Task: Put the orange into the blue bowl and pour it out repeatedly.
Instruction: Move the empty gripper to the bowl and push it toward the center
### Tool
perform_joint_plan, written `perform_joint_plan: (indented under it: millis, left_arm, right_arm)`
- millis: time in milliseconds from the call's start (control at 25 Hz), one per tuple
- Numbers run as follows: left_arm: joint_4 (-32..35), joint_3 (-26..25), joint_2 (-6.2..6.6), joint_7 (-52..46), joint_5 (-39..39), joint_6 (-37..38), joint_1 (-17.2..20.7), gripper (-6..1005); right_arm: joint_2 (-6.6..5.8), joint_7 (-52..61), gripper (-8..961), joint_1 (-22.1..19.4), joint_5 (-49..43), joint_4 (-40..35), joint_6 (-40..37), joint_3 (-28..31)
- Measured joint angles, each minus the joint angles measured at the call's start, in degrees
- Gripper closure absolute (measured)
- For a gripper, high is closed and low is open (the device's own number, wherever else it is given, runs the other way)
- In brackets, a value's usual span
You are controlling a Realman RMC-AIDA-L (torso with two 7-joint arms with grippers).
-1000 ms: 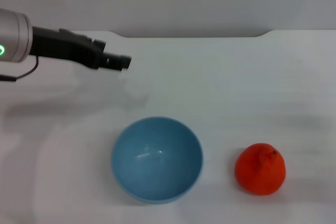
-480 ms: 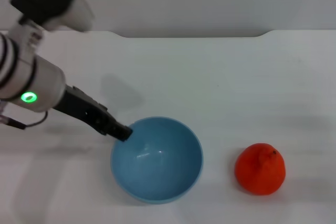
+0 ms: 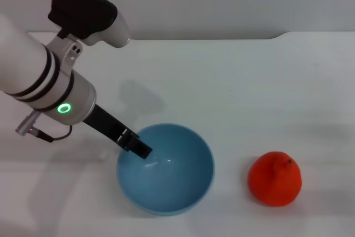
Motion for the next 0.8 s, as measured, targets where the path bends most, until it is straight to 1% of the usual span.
perform_joint_plan:
  millis: [400, 600, 800]
  left_arm:
    - [-7.56, 1.78, -0.26, -0.68, -0.12, -3.8, -2.17, 229]
    - [-10.43, 3.06, -0.29, -0.69, -0.72, -4.21, -3.4, 236]
    - [-13.65, 3.13, -0.36, -0.57, -2.01, -4.58, -4.82, 244]
  right_arm:
    - [-0.04, -0.04, 470, -0.1, 0.0, -0.61, 0.01, 0.0]
    - [-0.04, -0.07, 470, -0.1, 0.0, -0.74, 0.01, 0.0]
    - [-0.04, -0.07, 470, -0.1, 0.0, -0.87, 0.0, 0.0]
